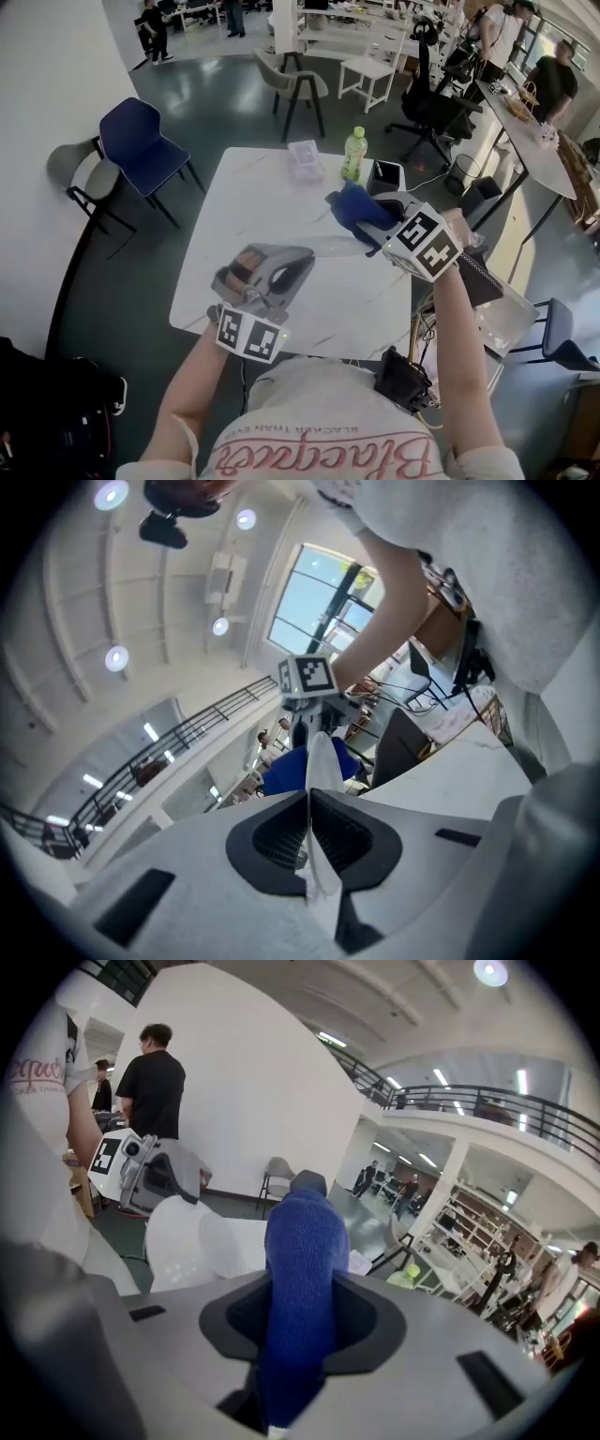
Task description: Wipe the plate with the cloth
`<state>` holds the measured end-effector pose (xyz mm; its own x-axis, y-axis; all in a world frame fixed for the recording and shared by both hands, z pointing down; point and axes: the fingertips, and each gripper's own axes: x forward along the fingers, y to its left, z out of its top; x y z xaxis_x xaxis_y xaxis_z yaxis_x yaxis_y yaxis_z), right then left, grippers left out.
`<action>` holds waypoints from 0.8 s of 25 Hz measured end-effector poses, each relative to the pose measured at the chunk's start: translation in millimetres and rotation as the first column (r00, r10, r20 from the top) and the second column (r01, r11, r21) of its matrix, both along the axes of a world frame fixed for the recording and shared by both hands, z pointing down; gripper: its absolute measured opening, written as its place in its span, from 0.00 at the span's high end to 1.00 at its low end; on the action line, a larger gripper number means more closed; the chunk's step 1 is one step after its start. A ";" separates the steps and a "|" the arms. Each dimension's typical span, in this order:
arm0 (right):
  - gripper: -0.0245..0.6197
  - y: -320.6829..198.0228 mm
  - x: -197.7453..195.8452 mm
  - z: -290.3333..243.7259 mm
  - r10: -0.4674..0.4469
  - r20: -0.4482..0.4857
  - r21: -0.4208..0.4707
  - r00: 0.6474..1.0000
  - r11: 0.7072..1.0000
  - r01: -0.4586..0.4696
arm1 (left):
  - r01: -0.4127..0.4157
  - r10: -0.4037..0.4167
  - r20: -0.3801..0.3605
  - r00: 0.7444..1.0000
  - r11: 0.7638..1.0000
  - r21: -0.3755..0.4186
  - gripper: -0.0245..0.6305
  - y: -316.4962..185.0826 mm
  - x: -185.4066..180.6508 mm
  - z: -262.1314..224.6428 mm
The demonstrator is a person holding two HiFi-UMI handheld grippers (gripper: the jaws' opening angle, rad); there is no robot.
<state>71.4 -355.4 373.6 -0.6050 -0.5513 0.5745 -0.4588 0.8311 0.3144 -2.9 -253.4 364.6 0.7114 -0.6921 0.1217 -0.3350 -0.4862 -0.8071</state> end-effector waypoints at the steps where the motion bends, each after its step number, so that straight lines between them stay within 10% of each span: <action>1: 0.78 -0.9 5.4 -8.6 0.021 0.021 0.017 1.000 1.000 -0.022 | 0.010 -0.011 -0.025 1.000 0.999 -0.042 0.95 -4.8 0.9 -0.8; 8: 0.78 1.4 29.1 -30.1 0.221 0.184 0.111 0.958 0.964 -0.243 | 0.072 -0.131 -0.187 0.974 0.953 -0.293 0.95 -22.3 -12.6 22.7; 20: 0.78 49.1 20.2 -27.9 0.296 0.376 0.033 0.878 0.942 -0.333 | 0.096 -0.411 -0.464 0.784 0.821 -0.563 0.95 -52.3 -26.4 8.3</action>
